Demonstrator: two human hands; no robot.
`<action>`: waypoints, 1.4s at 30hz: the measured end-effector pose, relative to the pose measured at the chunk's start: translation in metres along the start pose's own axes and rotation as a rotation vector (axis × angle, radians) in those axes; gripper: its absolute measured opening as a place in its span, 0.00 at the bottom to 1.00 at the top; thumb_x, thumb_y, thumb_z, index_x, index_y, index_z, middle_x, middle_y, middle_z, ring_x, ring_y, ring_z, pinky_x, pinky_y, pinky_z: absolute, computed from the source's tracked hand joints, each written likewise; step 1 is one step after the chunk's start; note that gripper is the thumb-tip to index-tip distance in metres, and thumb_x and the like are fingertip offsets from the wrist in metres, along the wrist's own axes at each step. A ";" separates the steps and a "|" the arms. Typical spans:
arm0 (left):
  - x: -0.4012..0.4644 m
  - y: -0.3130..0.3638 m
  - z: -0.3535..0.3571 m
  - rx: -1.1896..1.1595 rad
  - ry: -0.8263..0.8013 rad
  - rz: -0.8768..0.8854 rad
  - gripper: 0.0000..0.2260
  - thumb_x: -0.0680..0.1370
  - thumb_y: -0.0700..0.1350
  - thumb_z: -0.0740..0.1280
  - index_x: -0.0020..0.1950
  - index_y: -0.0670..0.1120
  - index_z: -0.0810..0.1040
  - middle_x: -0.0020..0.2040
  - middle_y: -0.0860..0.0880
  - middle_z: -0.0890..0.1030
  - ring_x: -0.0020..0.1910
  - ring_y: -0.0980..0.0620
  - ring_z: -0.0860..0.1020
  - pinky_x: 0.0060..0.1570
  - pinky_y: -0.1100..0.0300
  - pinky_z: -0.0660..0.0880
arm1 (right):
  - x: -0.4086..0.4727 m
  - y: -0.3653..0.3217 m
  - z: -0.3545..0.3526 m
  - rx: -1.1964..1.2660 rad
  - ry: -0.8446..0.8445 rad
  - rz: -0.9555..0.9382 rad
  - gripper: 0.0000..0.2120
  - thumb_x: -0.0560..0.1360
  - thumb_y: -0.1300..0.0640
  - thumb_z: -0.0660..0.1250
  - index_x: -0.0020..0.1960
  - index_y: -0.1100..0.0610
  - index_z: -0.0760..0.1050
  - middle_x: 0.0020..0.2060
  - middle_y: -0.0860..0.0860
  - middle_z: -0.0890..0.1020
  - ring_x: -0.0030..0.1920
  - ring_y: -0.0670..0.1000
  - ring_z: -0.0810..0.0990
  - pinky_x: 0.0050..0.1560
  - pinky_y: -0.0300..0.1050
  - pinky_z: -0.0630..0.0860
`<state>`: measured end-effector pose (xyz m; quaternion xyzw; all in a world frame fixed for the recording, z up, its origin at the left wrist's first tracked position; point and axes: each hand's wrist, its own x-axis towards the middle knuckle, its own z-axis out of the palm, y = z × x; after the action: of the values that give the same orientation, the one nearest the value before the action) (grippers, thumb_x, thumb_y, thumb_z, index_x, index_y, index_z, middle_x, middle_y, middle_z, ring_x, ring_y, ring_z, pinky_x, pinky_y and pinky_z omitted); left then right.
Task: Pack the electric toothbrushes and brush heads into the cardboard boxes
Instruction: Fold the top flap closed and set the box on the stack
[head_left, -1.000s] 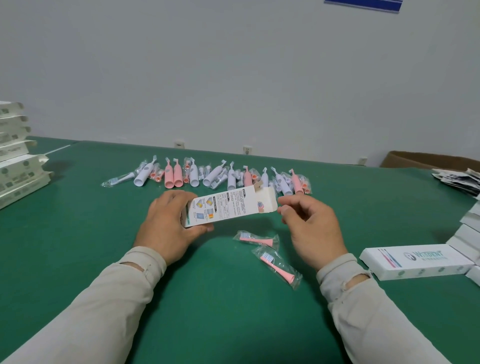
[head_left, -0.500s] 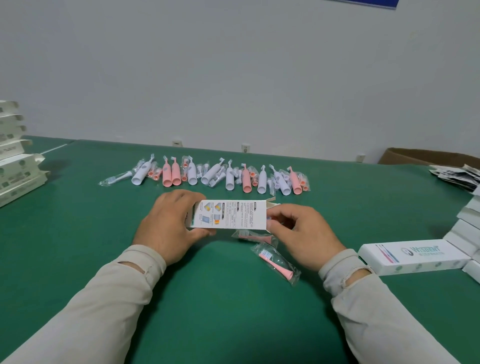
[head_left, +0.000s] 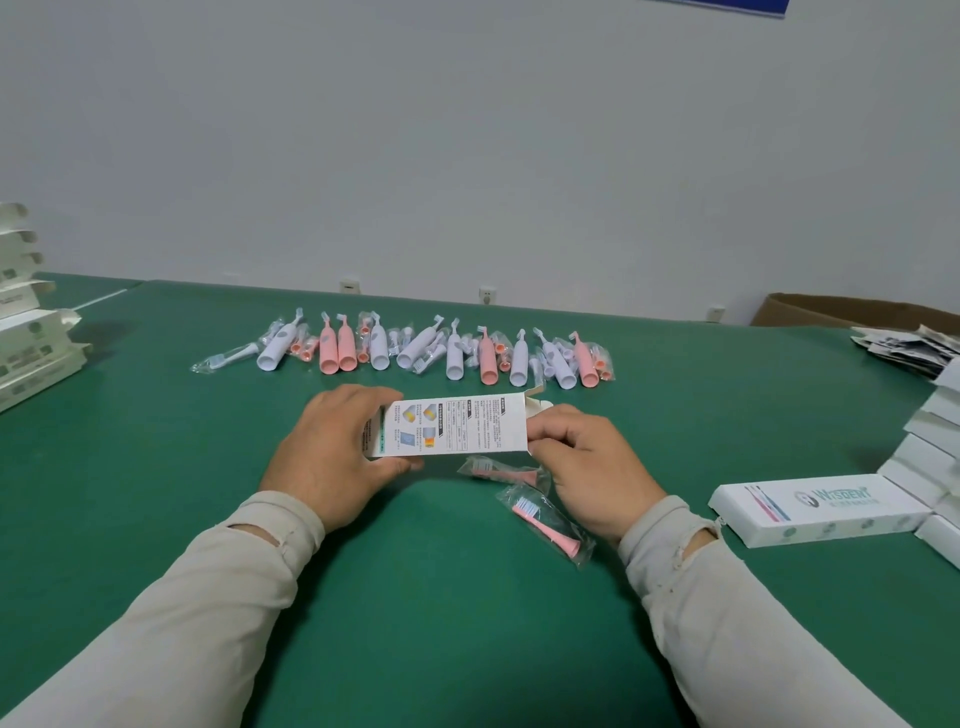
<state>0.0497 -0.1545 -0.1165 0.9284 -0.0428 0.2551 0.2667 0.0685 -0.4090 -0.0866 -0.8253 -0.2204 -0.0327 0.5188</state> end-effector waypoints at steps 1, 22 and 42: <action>0.000 -0.001 0.000 -0.002 -0.002 -0.003 0.26 0.68 0.55 0.79 0.63 0.56 0.75 0.56 0.59 0.74 0.59 0.52 0.70 0.60 0.52 0.70 | 0.001 0.000 0.000 0.000 0.006 -0.001 0.22 0.79 0.67 0.62 0.42 0.42 0.83 0.48 0.46 0.81 0.50 0.42 0.79 0.52 0.30 0.71; 0.006 -0.010 0.007 0.016 0.103 -0.128 0.20 0.70 0.45 0.75 0.61 0.52 0.75 0.52 0.54 0.74 0.58 0.43 0.71 0.57 0.55 0.64 | 0.010 0.023 0.010 -0.237 0.093 0.152 0.03 0.74 0.47 0.73 0.48 0.43 0.81 0.43 0.37 0.82 0.46 0.41 0.79 0.57 0.47 0.78; 0.004 -0.006 0.008 -0.013 0.092 -0.077 0.20 0.70 0.46 0.76 0.60 0.54 0.75 0.54 0.55 0.76 0.56 0.48 0.69 0.55 0.58 0.63 | 0.005 -0.006 -0.016 0.155 0.482 -0.004 0.09 0.76 0.62 0.70 0.46 0.47 0.76 0.34 0.43 0.78 0.32 0.39 0.75 0.40 0.43 0.73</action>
<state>0.0581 -0.1531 -0.1234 0.9149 0.0034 0.2868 0.2841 0.0734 -0.4187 -0.0727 -0.7510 -0.0938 -0.2126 0.6181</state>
